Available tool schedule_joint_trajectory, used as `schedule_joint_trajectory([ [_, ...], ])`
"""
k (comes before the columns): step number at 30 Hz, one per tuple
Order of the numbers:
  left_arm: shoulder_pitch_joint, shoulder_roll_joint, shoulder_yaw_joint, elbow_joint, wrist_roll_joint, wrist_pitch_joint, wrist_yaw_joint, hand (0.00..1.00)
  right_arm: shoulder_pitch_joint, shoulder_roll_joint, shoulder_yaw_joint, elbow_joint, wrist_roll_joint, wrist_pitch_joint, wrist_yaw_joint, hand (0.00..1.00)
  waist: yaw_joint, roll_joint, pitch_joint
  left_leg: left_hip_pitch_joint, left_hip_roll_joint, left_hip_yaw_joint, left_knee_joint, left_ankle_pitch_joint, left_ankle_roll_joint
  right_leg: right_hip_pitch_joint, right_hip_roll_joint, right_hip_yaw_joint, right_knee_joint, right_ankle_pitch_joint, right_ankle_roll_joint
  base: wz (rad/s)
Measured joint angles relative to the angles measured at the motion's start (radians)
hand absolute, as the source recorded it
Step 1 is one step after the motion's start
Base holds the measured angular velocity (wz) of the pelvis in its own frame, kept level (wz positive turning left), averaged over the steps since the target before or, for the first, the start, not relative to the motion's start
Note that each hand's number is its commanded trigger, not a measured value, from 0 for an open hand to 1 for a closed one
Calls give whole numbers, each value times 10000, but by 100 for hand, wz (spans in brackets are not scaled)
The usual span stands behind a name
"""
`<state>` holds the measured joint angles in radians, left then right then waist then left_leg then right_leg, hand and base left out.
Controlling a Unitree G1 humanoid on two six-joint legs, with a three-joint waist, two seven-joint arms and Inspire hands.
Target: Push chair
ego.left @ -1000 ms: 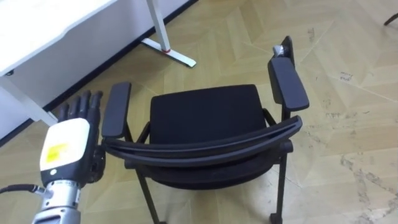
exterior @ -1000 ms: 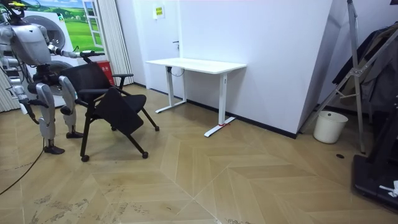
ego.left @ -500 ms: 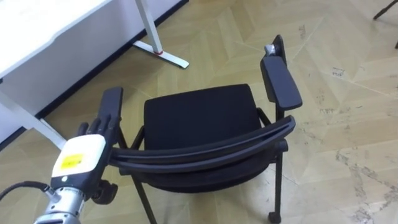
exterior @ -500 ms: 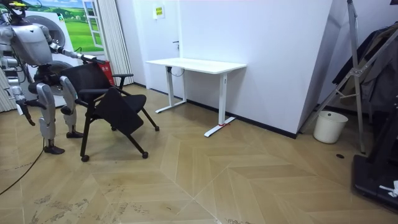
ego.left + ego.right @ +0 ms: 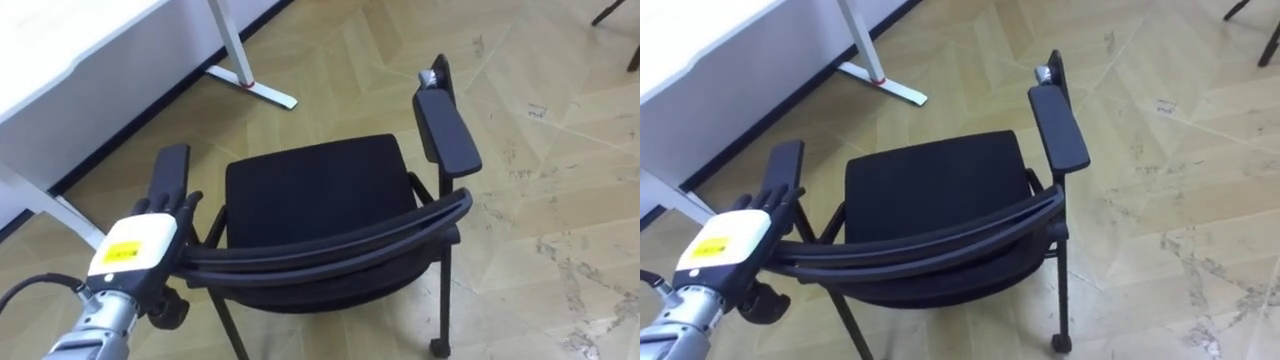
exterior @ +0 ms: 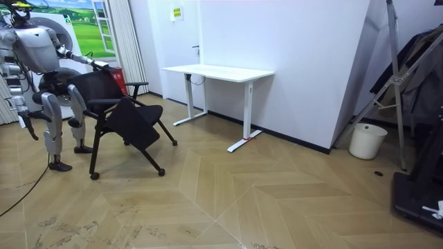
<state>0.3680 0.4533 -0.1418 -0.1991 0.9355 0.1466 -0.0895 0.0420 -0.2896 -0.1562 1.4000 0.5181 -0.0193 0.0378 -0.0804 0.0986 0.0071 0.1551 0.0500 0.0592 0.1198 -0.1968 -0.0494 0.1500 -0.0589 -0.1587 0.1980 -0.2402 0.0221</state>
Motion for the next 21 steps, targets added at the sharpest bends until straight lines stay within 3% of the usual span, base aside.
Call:
schedule_joint_trajectory([
  [5,203,-14,62,-481,195,92,-327,0,60,27,31,14,-7,-13,-146,0,-9,-72,36,138,99,-140,-130,47,62,-151,58,-139,525,8,-14,-1],
  [6,183,-95,-25,-567,192,124,-415,0,47,43,41,-11,100,-16,-166,0,5,143,142,267,526,-717,-319,115,125,-869,244,-321,1658,-266,-68,-23],
  [7,321,-37,145,-705,194,206,-369,0,-22,267,73,-72,402,-47,-186,0,55,166,129,104,659,-1147,-120,110,116,-1575,508,232,851,-180,-371,-35],
  [8,341,61,267,-762,185,260,-361,0,-90,366,145,-84,557,-60,-190,0,32,-120,112,29,550,-1106,41,73,71,-1817,483,287,309,404,-478,-4],
  [9,316,34,209,-737,208,293,-520,0,-66,307,247,-96,782,-143,-292,0,-270,-75,158,-108,593,-830,163,-65,-87,-1568,517,-125,317,565,-499,42],
  [11,370,181,111,-789,208,267,-590,0,2,275,296,0,886,-116,-561,0,-499,-59,171,-108,623,-269,132,-58,-94,-1378,512,-81,221,565,-501,47],
  [12,380,134,13,-862,219,271,-591,0,-17,271,378,-9,847,-114,-627,0,-513,-63,173,-128,610,-3,98,-44,-111,-1375,516,276,220,565,-500,20],
  [15,185,-47,-311,-967,221,278,-567,0,-132,287,374,-10,787,-95,-639,0,-502,-58,152,-41,554,480,67,-24,-139,-1413,605,456,215,648,-364,11],
  [18,189,-80,-447,-952,203,300,-537,0,-250,282,567,-96,933,-132,-726,0,-499,-76,82,-7,423,566,87,-24,-138,-1382,493,412,193,710,-301,-17],
  [21,161,-85,-675,-876,193,355,-479,0,-211,281,790,-107,1175,-80,-805,0,-530,-69,67,114,369,812,82,-25,-137,-1296,430,438,196,723,-277,-8],
])
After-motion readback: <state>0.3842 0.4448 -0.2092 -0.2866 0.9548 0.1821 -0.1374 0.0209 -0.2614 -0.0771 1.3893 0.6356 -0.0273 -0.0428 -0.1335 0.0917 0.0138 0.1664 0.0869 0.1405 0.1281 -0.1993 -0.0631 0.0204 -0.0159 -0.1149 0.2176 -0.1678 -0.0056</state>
